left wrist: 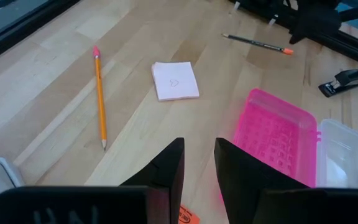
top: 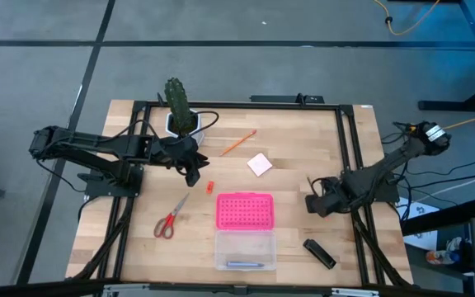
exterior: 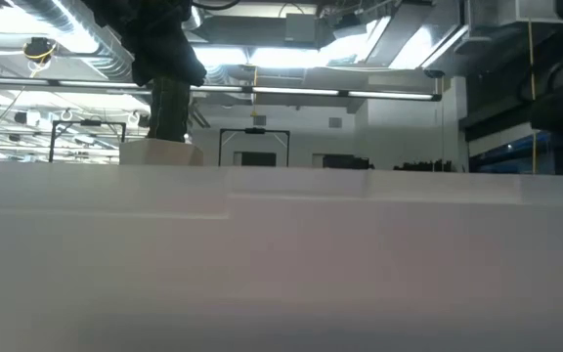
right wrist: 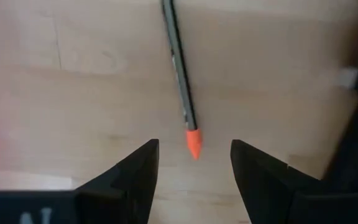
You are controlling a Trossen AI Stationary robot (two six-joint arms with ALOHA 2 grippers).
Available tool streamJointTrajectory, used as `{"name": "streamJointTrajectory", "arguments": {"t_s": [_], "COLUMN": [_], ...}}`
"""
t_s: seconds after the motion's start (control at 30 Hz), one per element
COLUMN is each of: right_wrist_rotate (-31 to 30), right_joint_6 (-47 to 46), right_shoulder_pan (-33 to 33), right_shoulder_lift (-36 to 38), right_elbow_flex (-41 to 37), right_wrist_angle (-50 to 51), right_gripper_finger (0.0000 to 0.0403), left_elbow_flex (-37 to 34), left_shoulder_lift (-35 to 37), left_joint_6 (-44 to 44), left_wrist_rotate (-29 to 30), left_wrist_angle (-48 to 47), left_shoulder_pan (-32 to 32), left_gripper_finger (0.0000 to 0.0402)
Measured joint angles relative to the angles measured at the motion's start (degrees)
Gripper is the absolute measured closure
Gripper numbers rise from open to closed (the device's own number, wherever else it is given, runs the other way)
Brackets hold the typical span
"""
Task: Pack school essentials
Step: Put the black pencil into the pencil case
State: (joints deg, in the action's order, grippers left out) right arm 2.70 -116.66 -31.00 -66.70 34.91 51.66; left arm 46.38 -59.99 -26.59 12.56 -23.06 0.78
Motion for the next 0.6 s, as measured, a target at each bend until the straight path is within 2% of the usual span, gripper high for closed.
{"name": "streamJointTrajectory", "arguments": {"t_s": [0.17,0.6], "right_wrist_rotate": [0.04,1.4], "right_joint_6": [-0.35,1.39], "right_shoulder_pan": [-1.27,-1.29], "right_shoulder_lift": [-1.71,-11.06], "right_elbow_flex": [-3.35,-3.91], "right_wrist_angle": [-7.86,-9.48], "right_gripper_finger": [0.0201,0.0201], "left_elbow_flex": [0.01,-0.01], "left_shoulder_lift": [0.0,0.0], "left_joint_6": [0.02,0.02], "left_wrist_rotate": [0.0,0.0], "left_wrist_angle": [-0.01,0.03], "left_shoulder_pan": [0.0,0.01], "left_gripper_finger": [0.0318,0.0318]}}
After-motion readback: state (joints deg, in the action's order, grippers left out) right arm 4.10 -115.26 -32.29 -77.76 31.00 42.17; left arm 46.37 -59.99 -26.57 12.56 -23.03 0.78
